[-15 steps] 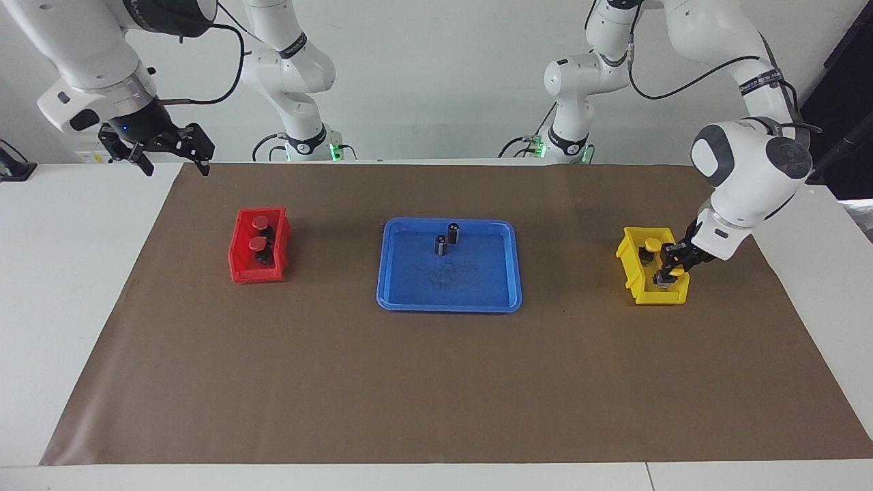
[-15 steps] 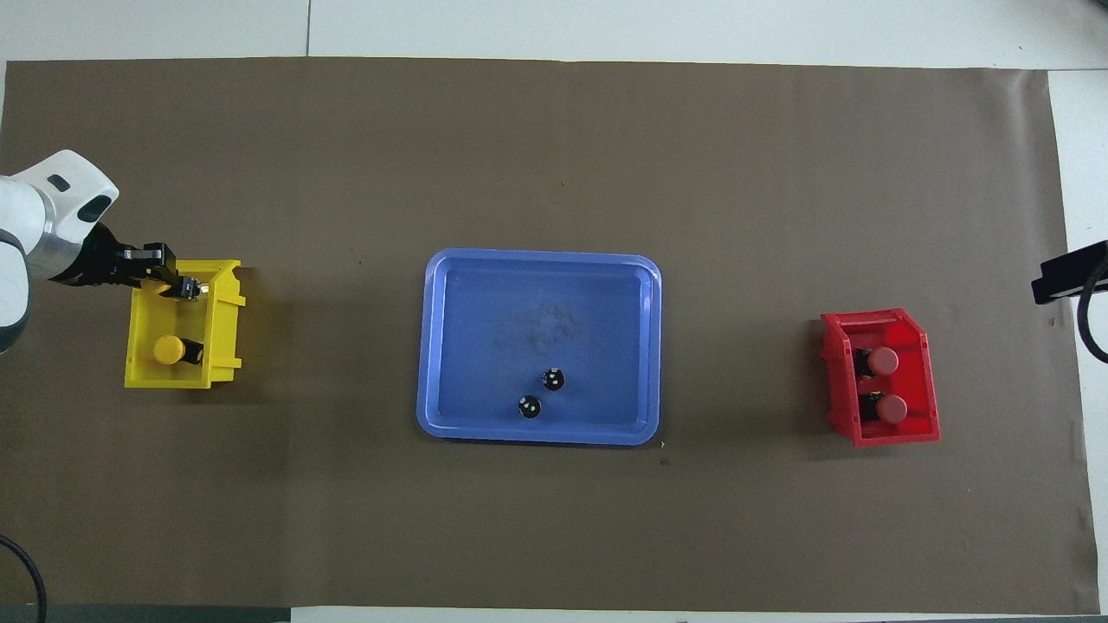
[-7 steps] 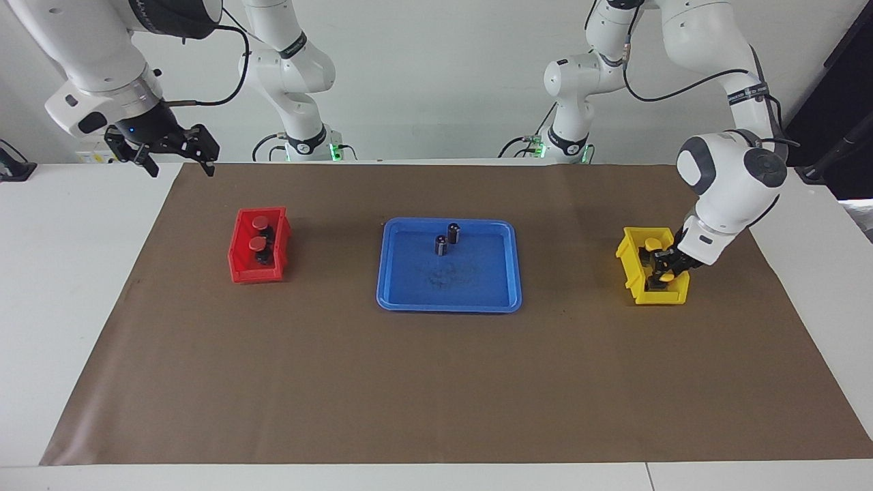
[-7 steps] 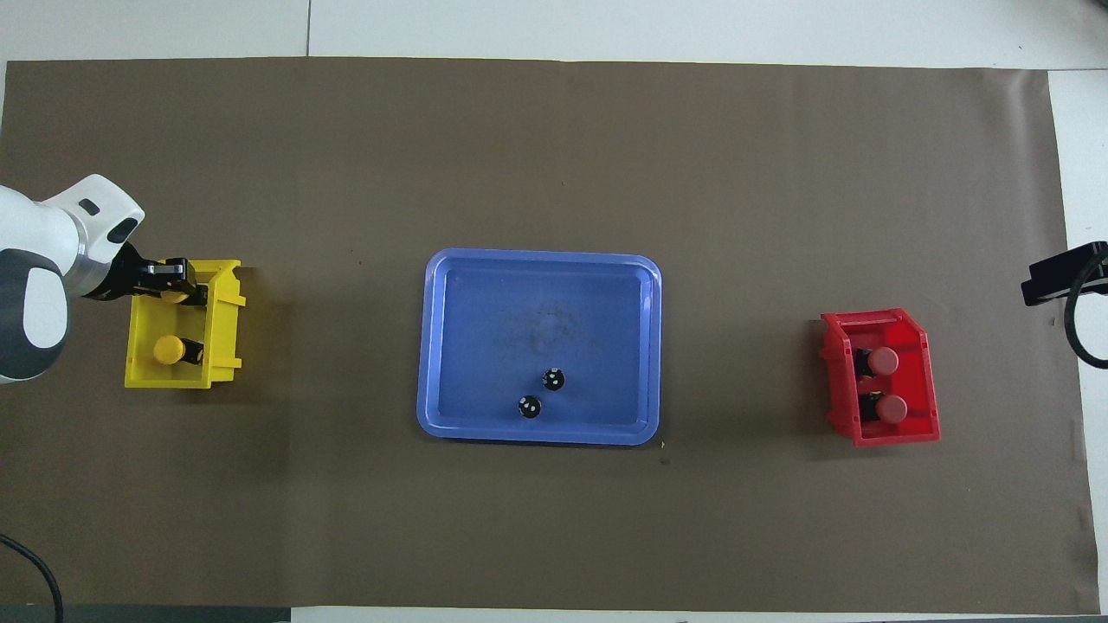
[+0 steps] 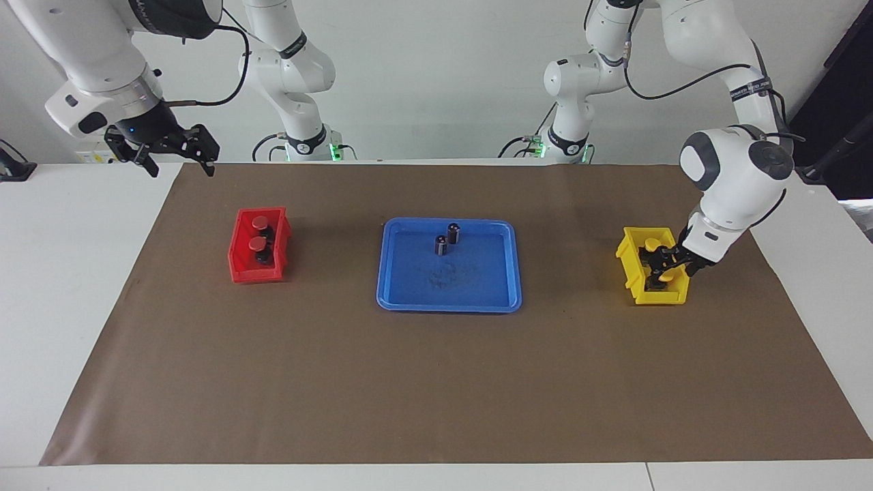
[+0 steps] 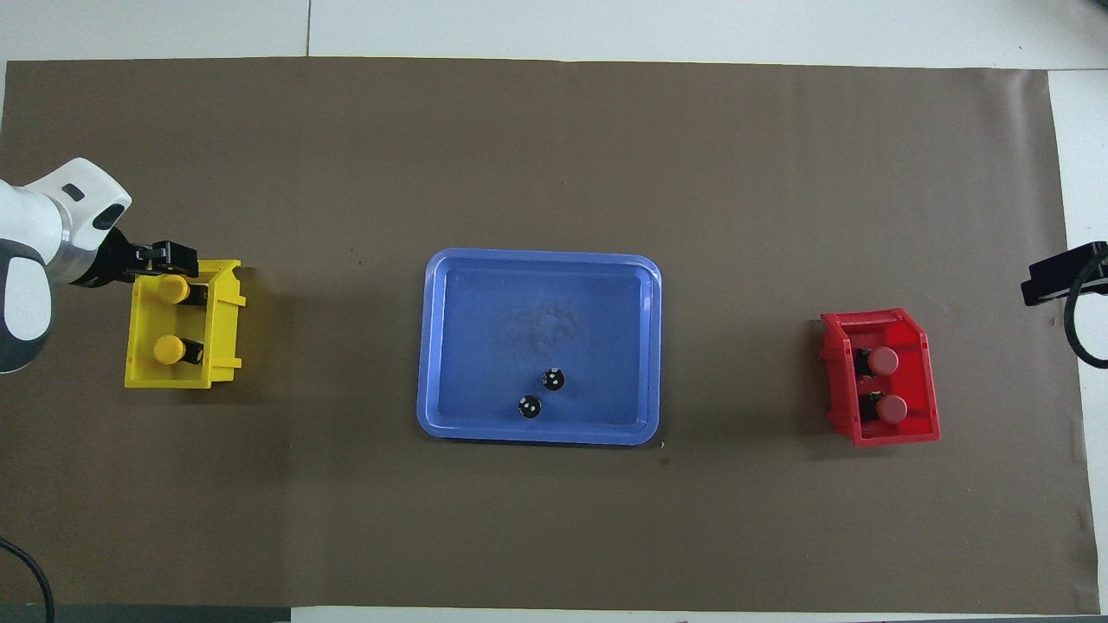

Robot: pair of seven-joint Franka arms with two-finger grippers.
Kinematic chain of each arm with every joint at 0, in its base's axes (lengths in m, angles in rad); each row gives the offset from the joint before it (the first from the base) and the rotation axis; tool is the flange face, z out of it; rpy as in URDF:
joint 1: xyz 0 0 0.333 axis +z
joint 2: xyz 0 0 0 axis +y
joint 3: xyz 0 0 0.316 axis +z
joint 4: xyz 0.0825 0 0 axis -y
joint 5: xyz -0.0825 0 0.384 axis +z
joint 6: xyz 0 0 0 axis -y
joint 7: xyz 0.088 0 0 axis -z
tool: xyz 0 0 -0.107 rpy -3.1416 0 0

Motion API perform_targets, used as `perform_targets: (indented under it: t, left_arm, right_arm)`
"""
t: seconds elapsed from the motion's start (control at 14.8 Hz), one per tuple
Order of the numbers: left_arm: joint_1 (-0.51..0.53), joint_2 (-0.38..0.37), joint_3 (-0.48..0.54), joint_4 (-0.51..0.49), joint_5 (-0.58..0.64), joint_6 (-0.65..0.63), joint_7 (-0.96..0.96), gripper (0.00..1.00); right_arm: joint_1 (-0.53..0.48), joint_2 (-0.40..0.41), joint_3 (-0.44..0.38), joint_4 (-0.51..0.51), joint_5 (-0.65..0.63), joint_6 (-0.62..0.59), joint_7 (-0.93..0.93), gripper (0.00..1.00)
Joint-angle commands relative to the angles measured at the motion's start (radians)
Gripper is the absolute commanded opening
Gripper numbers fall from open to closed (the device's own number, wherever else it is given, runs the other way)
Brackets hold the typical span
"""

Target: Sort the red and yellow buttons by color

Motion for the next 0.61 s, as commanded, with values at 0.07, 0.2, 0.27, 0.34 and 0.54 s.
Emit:
perform_targets:
  t: [0.07, 0.2, 0.27, 0.34, 0.54]
  left_arm:
    - [-0.033, -0.019, -0.013, 0.169, 0.011, -0.214, 0.047, 1.00]
    - [-0.046, -0.019, -0.014, 0.278, 0.011, -0.344, 0.052, 1.00]
    - [-0.046, -0.022, -0.016, 0.326, 0.013, -0.406, 0.081, 1.00]
    - [-0.046, -0.029, -0.016, 0.364, 0.010, -0.450, 0.129, 1.00]
    - [-0.060, -0.071, -0.016, 0.398, 0.011, -0.526, 0.147, 1.00]
  right_arm:
    - [-0.003, -0.017, 0.003, -0.020, 0.004, 0.000, 0.011, 1.00]
    - [-0.003, -0.017, 0.003, -0.020, 0.004, 0.000, 0.011, 1.00]
    - [-0.003, -0.017, 0.003, -0.020, 0.004, 0.000, 0.011, 1.00]
    - [-0.003, -0.017, 0.003, -0.020, 0.004, 0.000, 0.011, 1.00]
    - [-0.003, -0.017, 0.003, -0.020, 0.004, 0.000, 0.011, 1.00]
